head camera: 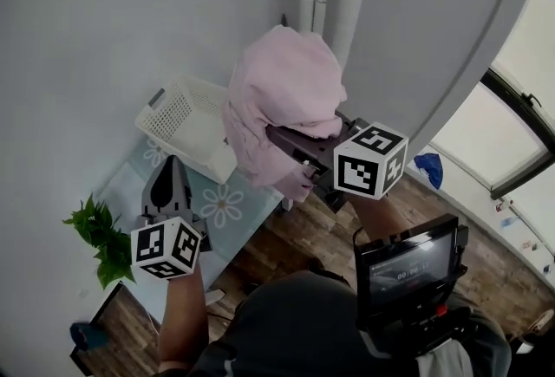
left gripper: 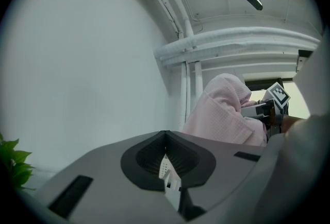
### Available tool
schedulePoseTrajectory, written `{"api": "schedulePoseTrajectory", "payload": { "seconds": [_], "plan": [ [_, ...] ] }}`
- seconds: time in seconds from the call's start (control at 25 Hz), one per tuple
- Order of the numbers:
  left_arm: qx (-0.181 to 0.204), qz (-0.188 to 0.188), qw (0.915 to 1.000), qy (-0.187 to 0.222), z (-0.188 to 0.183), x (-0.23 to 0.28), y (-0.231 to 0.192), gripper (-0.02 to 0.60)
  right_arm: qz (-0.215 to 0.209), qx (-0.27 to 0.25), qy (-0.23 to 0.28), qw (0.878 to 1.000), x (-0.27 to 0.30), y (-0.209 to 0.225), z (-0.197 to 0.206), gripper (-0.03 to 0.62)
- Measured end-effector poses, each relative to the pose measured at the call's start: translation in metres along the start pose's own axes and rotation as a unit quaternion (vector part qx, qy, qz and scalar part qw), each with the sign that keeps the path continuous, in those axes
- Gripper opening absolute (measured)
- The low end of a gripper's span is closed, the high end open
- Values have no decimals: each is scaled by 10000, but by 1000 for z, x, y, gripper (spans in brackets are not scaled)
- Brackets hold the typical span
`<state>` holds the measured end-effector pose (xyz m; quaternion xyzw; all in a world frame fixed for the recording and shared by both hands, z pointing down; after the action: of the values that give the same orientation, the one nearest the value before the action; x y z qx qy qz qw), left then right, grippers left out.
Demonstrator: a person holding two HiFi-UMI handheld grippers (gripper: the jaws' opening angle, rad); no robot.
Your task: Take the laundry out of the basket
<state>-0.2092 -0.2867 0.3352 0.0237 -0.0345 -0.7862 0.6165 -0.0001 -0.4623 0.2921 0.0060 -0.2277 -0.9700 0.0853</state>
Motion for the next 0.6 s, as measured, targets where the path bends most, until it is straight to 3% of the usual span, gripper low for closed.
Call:
{"api": "schedulePoseTrajectory", "payload": {
  "seconds": [0.28,0.6],
  "plan": [
    [129,233,9996,6,-14,12,74,2,125,-111,76,9998,-66,24,-8,265],
    [205,380,9990,113,-23,28,87,2,317,-91,155,9993,-79,41,-6,265]
  ]
}}
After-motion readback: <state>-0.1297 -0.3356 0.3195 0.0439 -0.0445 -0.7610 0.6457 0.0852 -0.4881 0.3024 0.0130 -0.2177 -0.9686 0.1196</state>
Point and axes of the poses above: the fingertips, and each gripper's own axes: x forward along the fingers, y to its right, z out of its underside, the point moved 7 cm from there along -x, backward along the fingers, and after that the axes turned 10 degrees about x, right-handed, at the moved point
